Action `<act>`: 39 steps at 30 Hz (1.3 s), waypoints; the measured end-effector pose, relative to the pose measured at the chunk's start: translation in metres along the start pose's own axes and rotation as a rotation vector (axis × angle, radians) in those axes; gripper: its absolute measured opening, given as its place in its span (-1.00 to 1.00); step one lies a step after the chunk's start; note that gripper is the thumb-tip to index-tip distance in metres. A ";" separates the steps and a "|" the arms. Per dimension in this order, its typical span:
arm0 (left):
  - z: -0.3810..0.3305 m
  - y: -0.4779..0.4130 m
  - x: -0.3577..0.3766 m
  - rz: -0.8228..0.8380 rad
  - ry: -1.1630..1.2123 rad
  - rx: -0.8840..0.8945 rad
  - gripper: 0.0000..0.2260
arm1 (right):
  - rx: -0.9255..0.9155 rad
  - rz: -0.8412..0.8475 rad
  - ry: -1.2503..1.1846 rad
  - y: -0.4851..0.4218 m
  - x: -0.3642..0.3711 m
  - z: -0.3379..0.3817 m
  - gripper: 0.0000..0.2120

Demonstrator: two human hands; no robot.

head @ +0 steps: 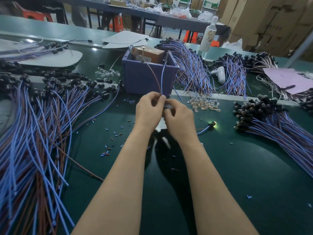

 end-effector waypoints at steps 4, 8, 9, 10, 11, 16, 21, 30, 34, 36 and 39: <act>-0.047 -0.002 0.007 -0.024 0.053 0.237 -0.86 | -0.080 0.033 0.165 -0.013 -0.034 0.000 -0.78; -0.104 0.007 0.039 0.115 0.090 0.438 -0.86 | -0.058 -0.197 0.156 -0.017 -0.082 -0.010 -0.80; -0.111 0.011 0.048 0.114 0.069 0.446 -0.85 | -0.034 -0.312 0.097 -0.015 -0.095 -0.015 -0.78; -0.113 0.014 0.058 0.109 0.018 0.416 -0.79 | -0.003 -0.426 -0.014 -0.011 -0.109 -0.021 -0.76; -0.111 0.019 0.071 0.140 -0.022 0.328 -0.70 | 0.041 -0.528 -0.163 -0.007 -0.122 -0.029 -0.74; -0.093 0.051 0.158 0.526 0.598 -0.438 -0.62 | 0.280 -0.763 -0.873 0.015 -0.163 -0.075 -0.74; -0.102 0.059 0.239 0.553 0.696 -0.356 -0.69 | 0.528 -0.922 -0.956 0.047 -0.186 -0.136 -0.69; -0.048 0.064 0.314 0.611 0.253 -0.500 -0.73 | 0.785 -0.864 -1.402 0.055 -0.185 -0.197 -0.76; -0.042 0.057 0.310 0.548 0.200 -0.394 -0.75 | 0.791 -0.874 -1.342 0.050 -0.182 -0.194 -0.84; -0.046 0.055 0.299 0.540 0.149 -0.298 -0.74 | 0.799 -0.882 -1.288 0.048 -0.179 -0.187 -0.83; -0.055 0.046 0.270 0.433 0.162 -0.177 -0.75 | 0.777 -0.817 -1.222 0.041 -0.168 -0.168 -0.83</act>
Point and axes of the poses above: each hand's wrist, its own y-axis away from the middle knuckle, its own x-axis out of the palm, z = x × y, the point moved 2 cm from there along -y, towards the middle knuckle, and after that the axes turned 5 degrees about y, right-handed, at the moved point
